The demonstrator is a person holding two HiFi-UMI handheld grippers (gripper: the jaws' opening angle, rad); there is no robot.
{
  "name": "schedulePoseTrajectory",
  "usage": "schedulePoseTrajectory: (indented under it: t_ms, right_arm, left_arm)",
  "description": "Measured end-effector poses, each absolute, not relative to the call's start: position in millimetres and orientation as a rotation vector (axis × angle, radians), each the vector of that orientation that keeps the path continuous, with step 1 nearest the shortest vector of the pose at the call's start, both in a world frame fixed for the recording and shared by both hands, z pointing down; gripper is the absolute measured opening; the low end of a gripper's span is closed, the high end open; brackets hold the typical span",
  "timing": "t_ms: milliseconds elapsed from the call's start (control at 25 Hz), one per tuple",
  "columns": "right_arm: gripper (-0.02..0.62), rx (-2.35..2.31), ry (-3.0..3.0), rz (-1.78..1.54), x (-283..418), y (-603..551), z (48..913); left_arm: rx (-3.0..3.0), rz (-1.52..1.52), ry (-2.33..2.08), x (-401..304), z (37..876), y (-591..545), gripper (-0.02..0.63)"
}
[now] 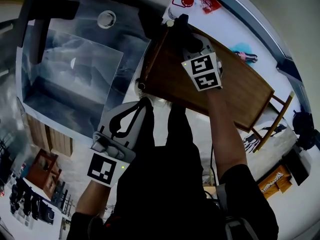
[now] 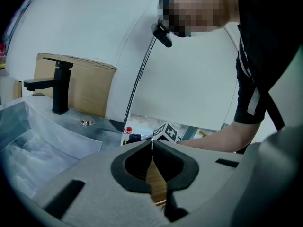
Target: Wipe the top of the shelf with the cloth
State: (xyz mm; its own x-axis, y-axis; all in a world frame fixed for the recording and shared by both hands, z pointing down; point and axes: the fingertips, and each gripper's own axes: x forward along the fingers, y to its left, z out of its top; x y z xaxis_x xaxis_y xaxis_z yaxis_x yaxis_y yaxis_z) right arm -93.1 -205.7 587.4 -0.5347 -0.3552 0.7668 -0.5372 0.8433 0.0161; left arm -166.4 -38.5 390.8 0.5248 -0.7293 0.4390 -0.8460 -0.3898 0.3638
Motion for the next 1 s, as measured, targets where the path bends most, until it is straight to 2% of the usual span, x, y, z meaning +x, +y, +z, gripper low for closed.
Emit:
schedulePoseTrajectory:
  t_ms: [520, 1000]
  right_arm:
    - [0.048, 0.657, -2.177, 0.278, -80.6, -205.6, 593.2]
    - [0.048, 0.730, -2.131, 0.326, -5.5, -196.5, 596.6]
  left_arm:
    - [2.245, 0.297, -1.236, -138.7, 390.0, -38.2, 0.025]
    - [2.302, 0.336, -1.139, -83.7, 385.3, -38.4, 0.025]
